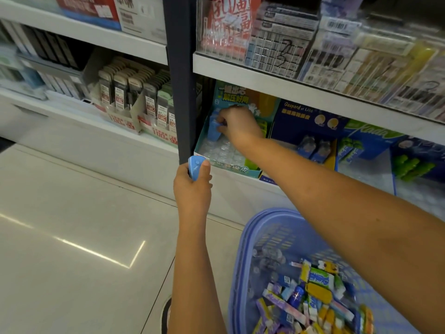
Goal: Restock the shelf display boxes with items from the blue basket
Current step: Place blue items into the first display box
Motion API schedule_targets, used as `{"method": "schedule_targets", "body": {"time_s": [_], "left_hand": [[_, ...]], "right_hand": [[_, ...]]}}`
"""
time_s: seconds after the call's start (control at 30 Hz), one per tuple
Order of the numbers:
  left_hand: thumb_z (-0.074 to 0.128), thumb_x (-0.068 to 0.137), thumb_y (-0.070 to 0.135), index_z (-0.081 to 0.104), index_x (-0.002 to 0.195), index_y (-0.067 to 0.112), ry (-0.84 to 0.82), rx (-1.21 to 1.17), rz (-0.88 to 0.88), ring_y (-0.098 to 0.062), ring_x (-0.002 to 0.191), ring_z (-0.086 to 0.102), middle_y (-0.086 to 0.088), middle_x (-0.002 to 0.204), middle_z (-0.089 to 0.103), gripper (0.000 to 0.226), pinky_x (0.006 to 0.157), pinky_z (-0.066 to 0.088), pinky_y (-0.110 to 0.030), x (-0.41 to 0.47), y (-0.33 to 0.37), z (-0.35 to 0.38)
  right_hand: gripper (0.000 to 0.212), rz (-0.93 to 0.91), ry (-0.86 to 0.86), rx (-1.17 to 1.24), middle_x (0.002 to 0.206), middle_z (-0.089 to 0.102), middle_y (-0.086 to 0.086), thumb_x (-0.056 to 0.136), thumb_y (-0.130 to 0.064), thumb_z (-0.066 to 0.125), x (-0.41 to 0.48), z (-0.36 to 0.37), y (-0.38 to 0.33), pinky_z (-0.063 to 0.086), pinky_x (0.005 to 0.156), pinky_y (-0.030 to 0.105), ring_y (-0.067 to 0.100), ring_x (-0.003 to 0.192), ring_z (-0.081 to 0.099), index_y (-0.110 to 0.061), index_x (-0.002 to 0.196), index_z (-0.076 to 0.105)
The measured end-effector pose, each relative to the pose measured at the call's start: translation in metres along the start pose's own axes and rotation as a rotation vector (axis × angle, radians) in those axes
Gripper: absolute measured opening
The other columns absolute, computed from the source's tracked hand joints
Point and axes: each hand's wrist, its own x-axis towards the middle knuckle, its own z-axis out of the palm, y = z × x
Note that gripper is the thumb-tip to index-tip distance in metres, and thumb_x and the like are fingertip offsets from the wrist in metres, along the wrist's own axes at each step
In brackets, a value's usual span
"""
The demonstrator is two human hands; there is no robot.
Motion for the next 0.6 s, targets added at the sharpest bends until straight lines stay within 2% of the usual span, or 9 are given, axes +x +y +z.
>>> {"method": "schedule_targets", "body": {"time_s": [0.1,0.17,0.27,0.33,0.43,0.5,0.53,0.6], "left_hand": [[0.053,0.095,0.022,0.059,0.107,0.016,-0.034,-0.042,-0.009,-0.005,0.074,0.061,0.004,0.088,0.061,0.015,0.053,0.047,-0.007,0.001,0.002,-0.001],[0.053,0.095,0.02,0.059,0.106,0.019,-0.053,-0.061,0.0,-0.004,0.074,0.062,0.008,0.087,0.06,0.013,0.057,0.049,-0.01,0.001,0.002,-0.001],[0.058,0.093,0.021,0.058,0.111,0.016,-0.062,-0.089,0.017,-0.005,0.074,0.065,0.004,0.092,0.063,0.018,0.06,0.052,-0.013,0.0,0.002,-0.003],[0.062,0.091,0.02,0.059,0.115,0.01,-0.037,-0.141,-0.013,-0.008,0.076,0.067,-0.003,0.098,0.066,0.026,0.063,0.053,-0.014,0.0,0.003,-0.002],[0.055,0.094,0.017,0.059,0.119,0.006,-0.046,-0.204,-0.041,-0.01,0.08,0.067,-0.009,0.103,0.066,0.027,0.071,0.055,-0.019,-0.003,0.005,-0.001],[0.051,0.096,0.014,0.06,0.119,0.008,-0.066,-0.23,-0.024,-0.009,0.079,0.067,-0.008,0.103,0.066,0.026,0.073,0.055,-0.02,-0.004,0.006,0.002],[0.051,0.096,0.014,0.061,0.118,0.01,-0.07,-0.245,-0.009,-0.009,0.078,0.067,-0.007,0.102,0.066,0.024,0.072,0.055,-0.019,-0.004,0.006,0.003],[0.052,0.096,0.015,0.063,0.113,0.014,-0.072,-0.268,0.018,-0.011,0.08,0.067,-0.007,0.102,0.067,0.02,0.07,0.054,-0.018,-0.003,0.007,0.006]], "right_hand": [[0.008,0.005,-0.038,-0.108,0.108,0.058,0.02,0.091,-0.008,0.051,0.0,0.002,-0.005,0.038,0.074,0.029,0.035,0.104,0.058,-0.004,0.095,0.057],[0.02,-0.047,0.008,-0.184,0.113,0.059,0.021,0.091,-0.003,0.047,-0.004,0.006,-0.008,0.039,0.074,0.03,0.036,0.104,0.058,0.002,0.105,0.061],[0.024,-0.075,0.04,-0.186,0.114,0.061,0.02,0.092,0.0,0.043,-0.008,0.01,-0.01,0.033,0.07,0.029,0.035,0.103,0.059,0.002,0.108,0.061],[0.023,-0.01,0.008,-0.082,0.115,0.06,0.023,0.093,-0.005,0.043,-0.006,0.009,-0.011,0.032,0.069,0.029,0.036,0.104,0.059,0.0,0.111,0.056],[0.017,0.081,-0.029,0.06,0.124,0.055,0.018,0.096,-0.022,0.046,-0.008,0.001,-0.008,0.039,0.073,0.033,0.031,0.107,0.056,-0.016,0.111,0.051],[0.034,0.055,-0.005,0.136,0.132,0.045,0.015,0.094,-0.026,0.052,-0.021,-0.005,-0.003,0.043,0.087,0.034,0.032,0.115,0.05,-0.021,0.128,0.047],[0.041,0.037,0.03,0.21,0.131,0.046,0.015,0.094,-0.026,0.053,-0.031,-0.007,-0.001,0.043,0.089,0.032,0.031,0.114,0.05,-0.021,0.134,0.045],[0.035,0.046,-0.04,0.59,0.112,0.058,0.007,0.094,-0.026,0.056,-0.052,-0.01,0.0,0.051,0.076,0.026,0.022,0.093,0.061,-0.018,0.127,0.052]]}}
